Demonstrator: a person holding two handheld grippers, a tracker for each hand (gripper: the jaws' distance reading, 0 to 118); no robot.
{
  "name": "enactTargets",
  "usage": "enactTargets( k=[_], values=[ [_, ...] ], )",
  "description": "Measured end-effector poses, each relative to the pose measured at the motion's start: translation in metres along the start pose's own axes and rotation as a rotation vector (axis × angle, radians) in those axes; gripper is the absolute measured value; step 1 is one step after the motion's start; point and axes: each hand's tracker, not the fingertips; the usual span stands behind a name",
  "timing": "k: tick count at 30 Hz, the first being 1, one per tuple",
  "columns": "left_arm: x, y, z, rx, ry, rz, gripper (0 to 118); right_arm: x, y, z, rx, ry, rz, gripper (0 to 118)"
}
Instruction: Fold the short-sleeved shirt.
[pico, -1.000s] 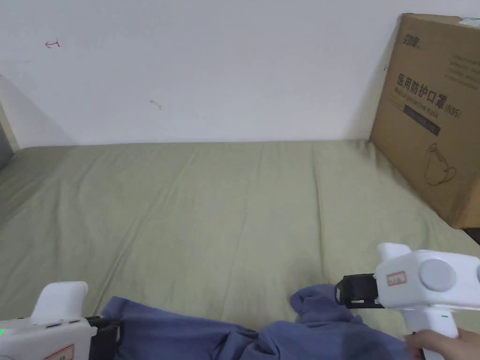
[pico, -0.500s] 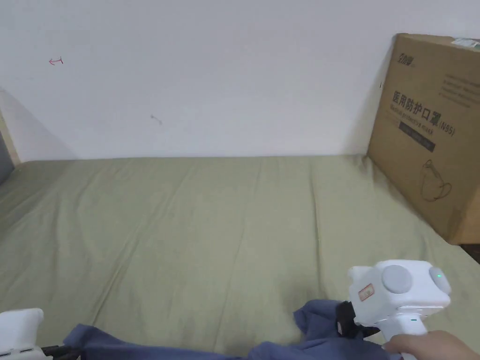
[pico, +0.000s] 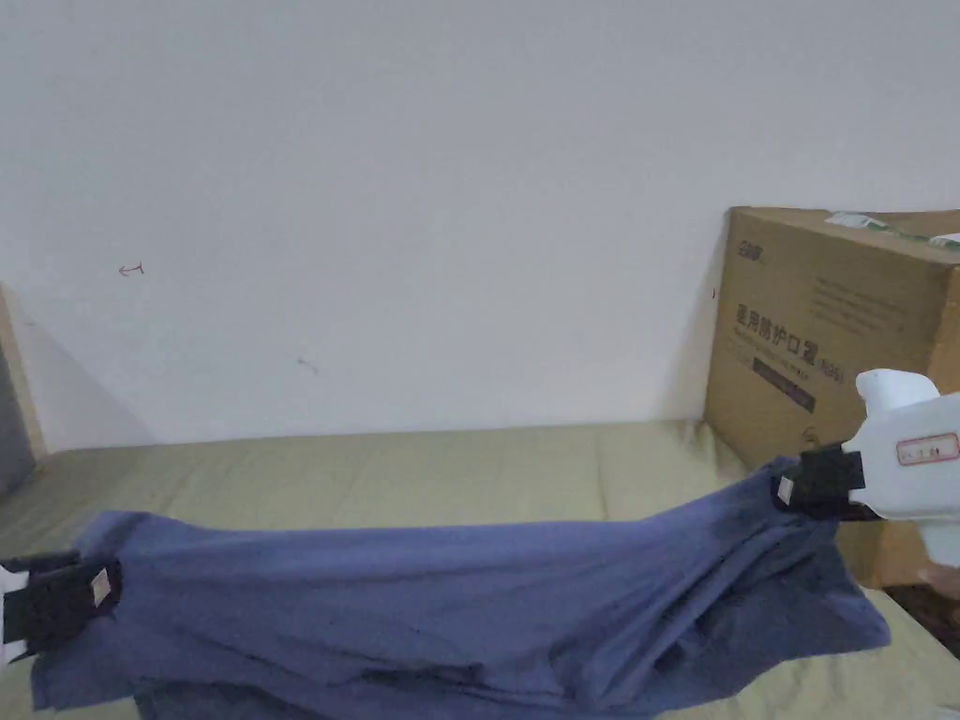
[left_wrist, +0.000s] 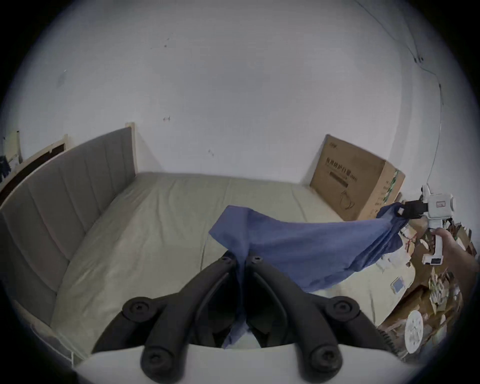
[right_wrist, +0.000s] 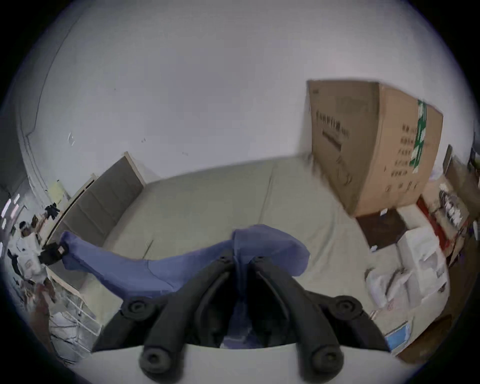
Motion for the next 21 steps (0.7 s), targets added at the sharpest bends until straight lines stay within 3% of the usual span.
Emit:
enactTargets(
  k=[8,15,21],
  values=[
    [-0.003,0.084,-0.04,0.061,0.001,0.071,4,-0.023,0.084,-0.009,0.075,-0.075,0.112,5],
    [-0.01,0.103,-0.114,0.073,0.056,0.115,4,-0.027,0.116,-0.073,0.107,-0.145,0.125,5],
    [-0.017,0.074,-0.147,0.117,0.051,0.195,4,-0.016,0.089,-0.113,0.189,-0.188,0.098,5]
  ],
)
